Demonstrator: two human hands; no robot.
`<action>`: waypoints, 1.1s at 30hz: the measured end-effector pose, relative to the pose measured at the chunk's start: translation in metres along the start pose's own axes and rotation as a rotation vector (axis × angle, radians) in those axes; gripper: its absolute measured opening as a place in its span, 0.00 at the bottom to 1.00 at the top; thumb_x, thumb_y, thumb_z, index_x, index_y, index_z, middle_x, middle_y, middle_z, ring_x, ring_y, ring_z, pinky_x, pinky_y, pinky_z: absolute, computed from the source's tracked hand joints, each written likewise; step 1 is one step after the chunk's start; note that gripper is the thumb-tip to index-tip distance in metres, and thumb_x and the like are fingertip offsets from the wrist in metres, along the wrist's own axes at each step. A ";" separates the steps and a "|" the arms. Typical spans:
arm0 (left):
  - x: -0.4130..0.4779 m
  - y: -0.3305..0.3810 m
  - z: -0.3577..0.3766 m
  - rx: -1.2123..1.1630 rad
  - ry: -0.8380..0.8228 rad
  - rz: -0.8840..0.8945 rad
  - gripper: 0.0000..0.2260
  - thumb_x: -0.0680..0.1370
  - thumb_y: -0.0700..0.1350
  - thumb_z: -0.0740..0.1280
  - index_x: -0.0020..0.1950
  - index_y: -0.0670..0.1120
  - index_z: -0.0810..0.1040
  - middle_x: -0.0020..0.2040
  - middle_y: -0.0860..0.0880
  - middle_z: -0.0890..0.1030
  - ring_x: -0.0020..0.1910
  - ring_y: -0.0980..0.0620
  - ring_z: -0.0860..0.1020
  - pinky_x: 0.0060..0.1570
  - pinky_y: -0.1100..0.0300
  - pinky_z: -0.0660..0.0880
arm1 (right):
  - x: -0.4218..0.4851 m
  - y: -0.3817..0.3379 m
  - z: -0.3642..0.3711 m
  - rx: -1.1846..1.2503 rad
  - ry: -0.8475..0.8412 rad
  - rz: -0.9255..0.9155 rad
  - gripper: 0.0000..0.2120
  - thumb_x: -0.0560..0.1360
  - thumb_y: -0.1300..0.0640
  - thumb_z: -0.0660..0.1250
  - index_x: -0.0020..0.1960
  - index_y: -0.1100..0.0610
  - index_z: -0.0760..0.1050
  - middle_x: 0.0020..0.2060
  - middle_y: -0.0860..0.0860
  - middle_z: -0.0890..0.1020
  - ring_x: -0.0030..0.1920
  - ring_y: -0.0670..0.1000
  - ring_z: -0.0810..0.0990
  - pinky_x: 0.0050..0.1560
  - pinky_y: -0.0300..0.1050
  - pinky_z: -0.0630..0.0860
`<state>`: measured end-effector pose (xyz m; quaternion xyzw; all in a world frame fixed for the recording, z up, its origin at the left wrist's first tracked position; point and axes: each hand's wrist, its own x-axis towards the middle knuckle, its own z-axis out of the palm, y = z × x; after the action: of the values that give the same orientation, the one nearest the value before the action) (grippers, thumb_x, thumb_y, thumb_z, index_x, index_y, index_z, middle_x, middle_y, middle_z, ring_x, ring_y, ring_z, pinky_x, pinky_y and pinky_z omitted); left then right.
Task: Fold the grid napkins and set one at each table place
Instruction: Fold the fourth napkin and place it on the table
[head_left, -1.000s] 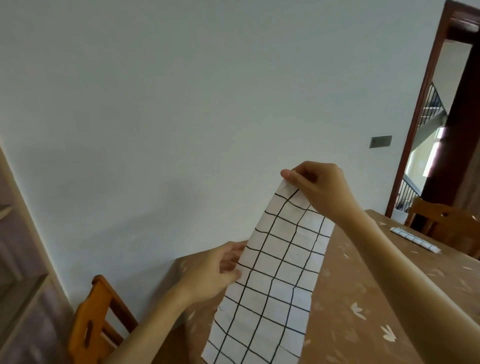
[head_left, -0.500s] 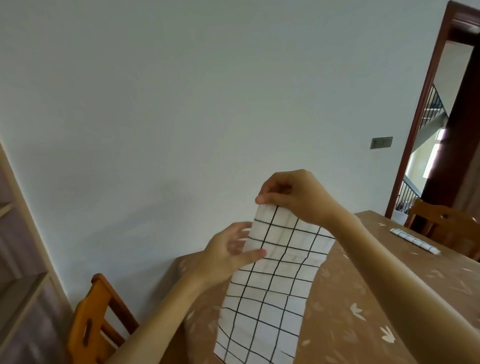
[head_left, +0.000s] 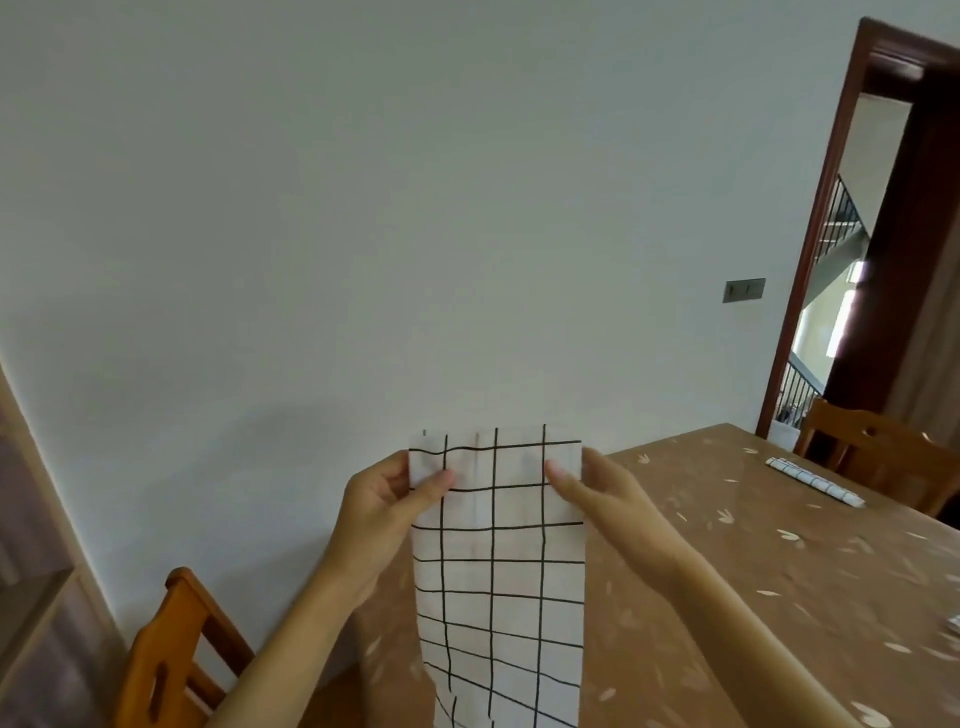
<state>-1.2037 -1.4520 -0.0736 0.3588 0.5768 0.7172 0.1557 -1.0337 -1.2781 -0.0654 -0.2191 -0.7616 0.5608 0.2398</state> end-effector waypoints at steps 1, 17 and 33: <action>-0.001 0.000 -0.003 0.000 0.003 -0.002 0.08 0.76 0.38 0.72 0.54 0.41 0.85 0.51 0.45 0.88 0.53 0.47 0.86 0.55 0.56 0.81 | 0.000 0.004 0.006 0.072 -0.027 -0.032 0.33 0.71 0.37 0.71 0.69 0.55 0.72 0.65 0.45 0.78 0.67 0.48 0.76 0.69 0.48 0.71; 0.000 0.018 -0.029 0.028 0.068 0.024 0.09 0.77 0.39 0.72 0.56 0.43 0.84 0.51 0.46 0.88 0.52 0.47 0.86 0.51 0.56 0.84 | 0.011 -0.012 0.025 0.340 0.040 -0.234 0.18 0.76 0.55 0.73 0.43 0.71 0.74 0.33 0.54 0.79 0.35 0.52 0.77 0.38 0.41 0.74; 0.010 0.042 -0.033 0.213 0.081 0.133 0.06 0.77 0.40 0.73 0.51 0.39 0.84 0.44 0.44 0.88 0.44 0.46 0.87 0.43 0.58 0.84 | 0.011 -0.015 0.007 0.132 -0.025 -0.306 0.16 0.74 0.46 0.71 0.52 0.58 0.84 0.49 0.65 0.85 0.54 0.68 0.82 0.56 0.56 0.78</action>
<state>-1.2254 -1.4808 -0.0336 0.3813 0.6305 0.6745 0.0453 -1.0478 -1.2807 -0.0516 -0.0774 -0.7504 0.5692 0.3270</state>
